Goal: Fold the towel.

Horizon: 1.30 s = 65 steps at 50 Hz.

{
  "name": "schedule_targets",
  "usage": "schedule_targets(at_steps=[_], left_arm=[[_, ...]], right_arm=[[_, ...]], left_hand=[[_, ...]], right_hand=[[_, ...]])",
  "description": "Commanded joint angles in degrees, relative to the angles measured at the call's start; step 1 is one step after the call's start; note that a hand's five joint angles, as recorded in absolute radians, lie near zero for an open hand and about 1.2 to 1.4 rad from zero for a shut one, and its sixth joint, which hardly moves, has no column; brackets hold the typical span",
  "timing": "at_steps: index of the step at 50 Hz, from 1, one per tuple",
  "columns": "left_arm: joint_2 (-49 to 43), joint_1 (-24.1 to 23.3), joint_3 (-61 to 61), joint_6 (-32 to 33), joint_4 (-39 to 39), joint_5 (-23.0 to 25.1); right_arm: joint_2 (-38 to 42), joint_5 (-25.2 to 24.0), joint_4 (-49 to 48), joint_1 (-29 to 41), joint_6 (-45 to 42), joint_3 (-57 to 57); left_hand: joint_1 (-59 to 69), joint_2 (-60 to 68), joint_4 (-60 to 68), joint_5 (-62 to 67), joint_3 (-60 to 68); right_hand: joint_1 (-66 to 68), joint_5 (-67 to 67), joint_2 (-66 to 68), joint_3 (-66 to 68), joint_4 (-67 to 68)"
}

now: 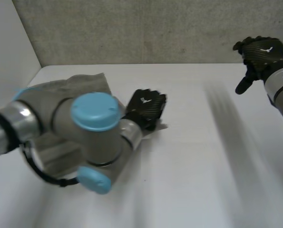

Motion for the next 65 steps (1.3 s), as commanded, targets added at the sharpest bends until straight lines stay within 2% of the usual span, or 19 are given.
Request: schedule_targets(at_steps=[1, 7, 11, 12, 13, 14, 15, 17, 21, 26, 29, 32, 35, 40, 43, 45, 53, 59, 65], left_arm=[[-12.71, -6.16, 20.17, 0.28, -0.44, -1.63], [-21.25, -10.39, 29.78, 0.37, -0.44, -1.46], [-21.44, -10.92, 28.13, 0.28, -0.44, -1.37], [-21.00, -10.92, 26.55, 0.28, -0.44, -1.37], [-21.00, -10.92, 26.54, 0.28, -0.44, -1.37], [-19.87, -10.92, 24.71, 0.46, -0.35, -1.63], [-17.59, -10.66, 22.52, 0.46, -0.17, -1.80], [-14.79, -10.05, 20.23, 0.37, -0.09, -1.89], [-8.43, -6.97, 15.02, 0.46, 0.00, -1.81], [5.78, 2.94, 3.45, 0.37, 0.09, -1.37], [8.53, 5.86, 1.05, 0.28, -0.52, -1.28], [15.11, 13.66, -6.92, 0.55, -2.54, -0.93], [16.71, 16.15, -9.50, 0.72, -3.42, -0.31], [19.60, 26.49, -17.74, 0.99, -6.23, 6.34], [19.69, 28.89, -19.43, 1.08, -7.03, 8.83], [19.70, 32.30, -21.79, 1.08, -8.87, 13.03], [17.94, 35.39, -25.22, 3.52, -9.66, 15.95], [15.48, 35.57, -27.25, 9.33, -8.79, 16.04], [13.37, 35.48, -27.60, 10.30, -6.94, 16.30]], right_arm=[[-0.59, 0.00, -0.10, -2.11, 0.08, -0.43], [-0.68, 0.00, -0.02, -2.29, 0.34, -0.43], [-0.68, 0.00, -0.02, -2.20, 0.34, -0.34], [-0.68, 0.00, -0.02, -2.20, 0.34, -0.25], [-0.68, 0.00, -0.02, -2.20, 0.34, -0.25], [-0.68, 0.00, -0.02, -2.11, 0.34, -0.25], [-0.68, 0.08, -0.02, -2.11, 0.34, -0.25], [-0.68, 0.08, -0.02, -2.11, 0.34, -0.16], [-0.68, 0.08, 0.07, -2.03, 0.34, 0.01], [-0.68, 0.35, 0.42, -2.03, 0.43, 0.63], [-0.68, 0.44, 0.51, -1.76, 0.43, 0.80], [-0.68, 0.44, 2.26, -0.71, 0.78, 1.33], [-0.68, 0.35, 3.41, 0.26, 1.66, 1.33], [-0.42, 0.09, 6.66, 4.82, 7.63, 1.68], [-0.24, 0.08, 6.93, 5.80, 8.52, 1.77], [0.63, 0.00, 7.02, 7.63, 9.48, 2.12], [1.43, -0.44, 6.93, 12.73, 9.05, 4.31], [3.88, -0.27, 5.88, 16.59, 9.75, 6.78], [6.26, 0.00, 5.17, 19.95, 9.75, 7.13]], left_hand=[[12.19, 10.26, 10.32, 10.80, 10.34], [12.19, 10.26, 10.32, 10.80, 10.34], [8.72, 6.79, 6.84, 7.32, 6.87], [-19.63, -21.56, -21.50, -21.02, -21.48], [-19.91, -21.84, -21.79, -21.31, -21.76], [-43.23, -45.16, -45.10, -44.62, -45.08], [-50.45, -52.39, -52.33, -51.85, -52.31], [-52.19, -54.12, -54.07, -53.59, -54.05], [-53.22, -55.15, -55.09, -54.62, -55.07], [-52.72, -54.65, -54.59, -54.12, -54.57], [-52.55, -54.48, -54.42, -53.94, -54.40], [-51.88, -53.81, -53.75, -53.27, -53.73], [-51.70, -53.64, -53.58, -53.10, -53.56], [-47.52, -49.45, -49.40, -48.92, -49.37], [-46.83, -48.76, -48.70, -48.22, -48.68], [-44.49, -46.42, -46.36, -45.88, -46.34], [-42.12, -44.05, -43.99, -43.51, -43.97], [-41.62, -43.55, -43.49, -43.01, -43.47], [-38.75, -40.68, -40.63, -40.15, -40.61]], right_hand=[[-1.67, -2.49, -2.50, -2.16, -3.24], [-1.67, -2.49, -2.50, -2.16, -3.24], [-1.67, -2.49, -2.50, -2.16, -3.24], [-1.67, -2.49, -2.50, -2.16, -3.24], [-1.67, -2.49, -2.50, -2.16, -3.24], [-1.67, -2.49, -2.50, -2.16, -3.24], [-1.67, -2.49, -2.50, -2.16, -3.24], [-1.67, -2.49, -2.50, -2.16, -3.24], [-1.67, -2.49, -2.50, -2.16, -3.24], [-1.67, -2.49, -2.50, -2.16, -3.24], [-1.67, -2.49, -2.50, -2.16, -3.24], [-1.67, -2.49, -2.50, -2.16, -3.24], [-1.67, -2.49, -2.50, -2.16, -3.24], [-1.67, -2.49, -2.50, -2.16, -3.24], [-1.67, -2.49, -2.50, -2.16, -3.24], [-1.67, -2.49, -2.50, -2.16, -3.24], [-1.67, -2.49, -2.50, -2.16, -3.24], [-1.67, -2.49, -2.50, -2.16, -3.24], [-1.67, -2.49, -2.50, -2.16, -3.24]])
